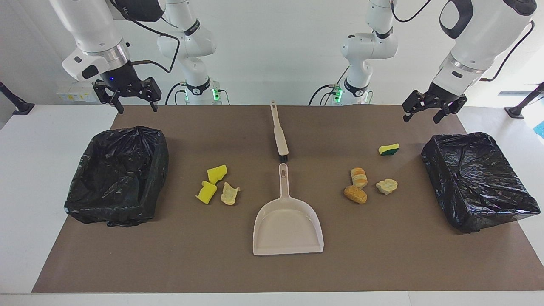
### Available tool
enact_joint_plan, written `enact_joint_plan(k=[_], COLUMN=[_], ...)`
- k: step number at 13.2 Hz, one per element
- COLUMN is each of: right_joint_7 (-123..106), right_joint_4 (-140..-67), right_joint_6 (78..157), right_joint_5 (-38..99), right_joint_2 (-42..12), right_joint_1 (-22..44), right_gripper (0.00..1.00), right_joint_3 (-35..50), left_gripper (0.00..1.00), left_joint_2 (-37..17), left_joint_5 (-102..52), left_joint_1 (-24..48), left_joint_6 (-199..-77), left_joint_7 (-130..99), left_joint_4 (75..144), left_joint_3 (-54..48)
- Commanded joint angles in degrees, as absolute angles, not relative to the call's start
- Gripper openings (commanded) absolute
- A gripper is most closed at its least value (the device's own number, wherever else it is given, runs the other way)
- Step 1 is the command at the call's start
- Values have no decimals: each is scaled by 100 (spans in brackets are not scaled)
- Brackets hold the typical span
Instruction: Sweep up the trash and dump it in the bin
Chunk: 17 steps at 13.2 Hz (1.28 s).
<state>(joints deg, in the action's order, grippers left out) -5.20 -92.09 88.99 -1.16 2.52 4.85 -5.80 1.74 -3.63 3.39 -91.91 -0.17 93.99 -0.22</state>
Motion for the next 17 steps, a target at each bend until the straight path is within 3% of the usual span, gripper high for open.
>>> enact_joint_plan(k=[1,9,15,17], right_joint_7=[-650,-720,-642,-660], right_joint_4=[-9368,-9360,-10010,-10037], right_joint_6=[8903,8895,9465,9624], right_joint_5=[-79,-105,-79,-70], right_joint_2=[369,387,483,265], right_joint_1=[431,431,501,605], right_gripper=[100,100,100,100], right_joint_3=[-554,-562,-545,-501], left_gripper=[100,100,100,100], left_joint_2=[281,483,931,1019], left_joint_5=[-290,-290,-334,-351], left_joint_1=[343,474,1536,2010], left_joint_6=[-9211,-9185,-9263,-9308], left_joint_7=[157,360,492,475], left_joint_4=[9465,9772,10607,10827], left_joint_3=[-9,-53,-62,-62])
